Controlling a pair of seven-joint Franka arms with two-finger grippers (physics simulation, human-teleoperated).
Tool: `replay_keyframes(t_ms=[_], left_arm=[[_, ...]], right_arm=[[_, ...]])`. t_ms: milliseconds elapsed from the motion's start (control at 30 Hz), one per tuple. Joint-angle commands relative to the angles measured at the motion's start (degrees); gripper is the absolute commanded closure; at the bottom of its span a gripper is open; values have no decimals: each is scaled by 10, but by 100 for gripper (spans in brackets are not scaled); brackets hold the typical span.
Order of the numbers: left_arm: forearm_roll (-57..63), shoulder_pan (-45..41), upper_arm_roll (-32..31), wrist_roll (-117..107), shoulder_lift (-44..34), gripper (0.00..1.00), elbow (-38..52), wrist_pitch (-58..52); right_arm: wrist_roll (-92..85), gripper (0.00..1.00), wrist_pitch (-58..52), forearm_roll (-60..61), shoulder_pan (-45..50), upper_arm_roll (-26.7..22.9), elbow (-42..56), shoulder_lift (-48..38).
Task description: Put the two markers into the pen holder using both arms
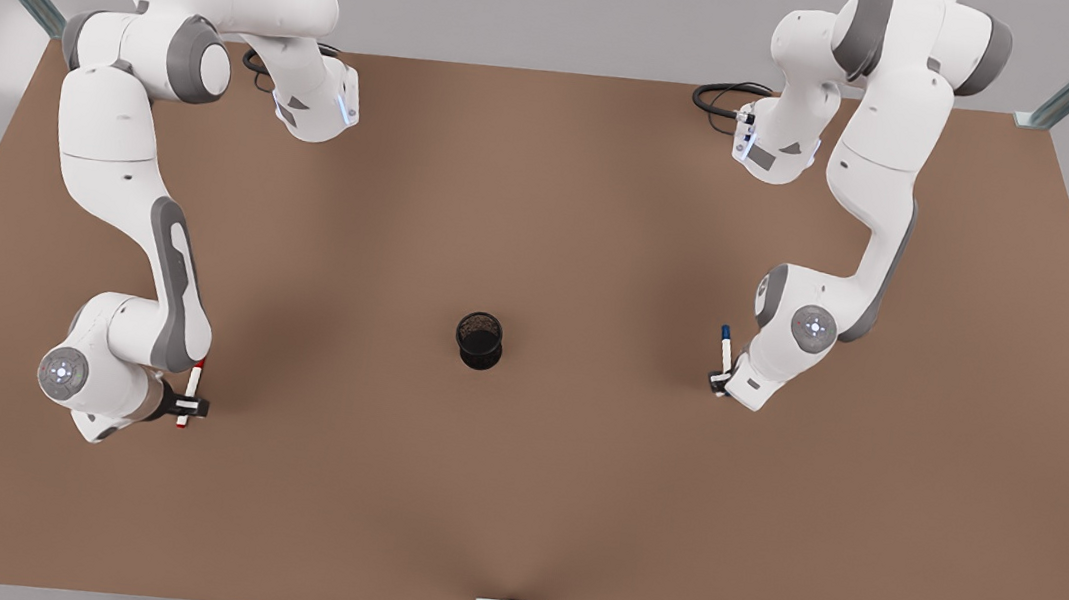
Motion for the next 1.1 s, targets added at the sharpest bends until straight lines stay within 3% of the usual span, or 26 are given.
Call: replay_keyframes(t_ms=[0,167,467,567,600,733,900,1067], left_arm=[[1,0,0,22,2,53,0,2],[1,1,1,26,4,59,0,2],[1,1,2,36,3,65,2,2],[1,2,3,45,3,70,7,2],[1,2,4,52,3,77,8,1],[1,2,7,51,3,79,14,-5],[-1,-2,7,6,-41,79,114,-183],[-21,-28,-22,-37,-96,79,164,-245]], right_arm=[[-56,31,13,-2,0,0,0,1],[-63,40,19,-2,-1,0,0,2],[-69,46,33,-2,-4,0,-9,5],[-69,52,32,-2,-4,0,-9,5],[-68,54,32,-2,-4,0,-9,5],[-68,56,29,-2,-3,0,-6,5],[-68,60,28,-2,-4,1,-4,4],[-68,68,29,-2,-4,1,-4,4]])
